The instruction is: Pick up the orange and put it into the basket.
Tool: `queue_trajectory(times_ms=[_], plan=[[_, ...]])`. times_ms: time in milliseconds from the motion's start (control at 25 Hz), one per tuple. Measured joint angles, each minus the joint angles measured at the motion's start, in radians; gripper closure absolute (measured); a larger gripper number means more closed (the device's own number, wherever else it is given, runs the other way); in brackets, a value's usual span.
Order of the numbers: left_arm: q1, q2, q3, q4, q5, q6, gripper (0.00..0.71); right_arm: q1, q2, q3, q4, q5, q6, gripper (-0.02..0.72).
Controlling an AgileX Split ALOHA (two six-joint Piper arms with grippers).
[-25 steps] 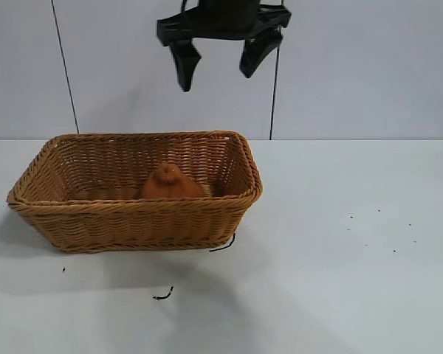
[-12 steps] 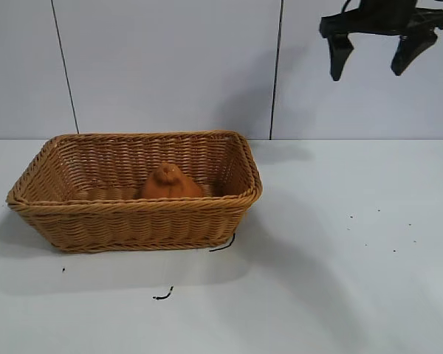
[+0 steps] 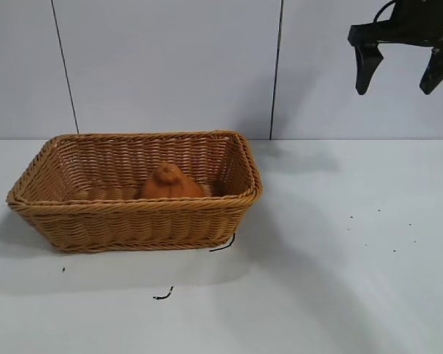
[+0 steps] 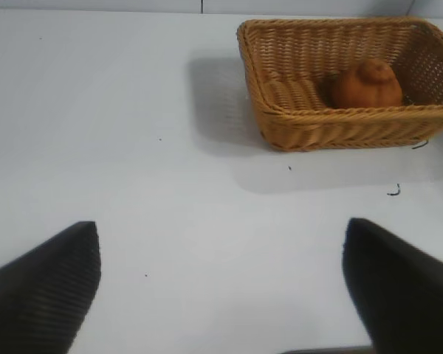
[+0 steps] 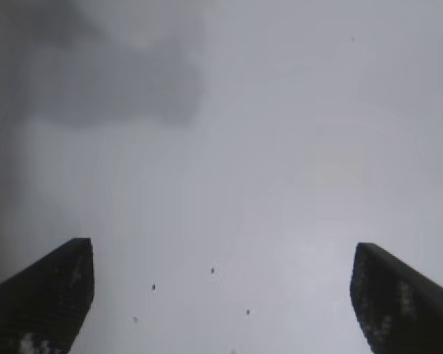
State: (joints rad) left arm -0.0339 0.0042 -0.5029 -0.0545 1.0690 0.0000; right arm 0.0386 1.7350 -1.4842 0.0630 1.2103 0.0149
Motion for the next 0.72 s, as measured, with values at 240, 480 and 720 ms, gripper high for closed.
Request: queue_trajectory(times_ms=[240,480,720], plan=[[0.000,0.000,0.000,0.000,0.000,0.000,0.071,0.000,-0.358,0.364,0.000,0.004,0.002,0.029],[0.000,0.000,0.000,0.000,0.000,0.000,0.071,0.000,-0.727,0.665,0.000,-0.060,0.003,0.029],[0.000,0.000,0.000,0.000,0.000,0.000,0.071,0.000,-1.140,0.895,0.000,-0.153,-0.060,0.029]])
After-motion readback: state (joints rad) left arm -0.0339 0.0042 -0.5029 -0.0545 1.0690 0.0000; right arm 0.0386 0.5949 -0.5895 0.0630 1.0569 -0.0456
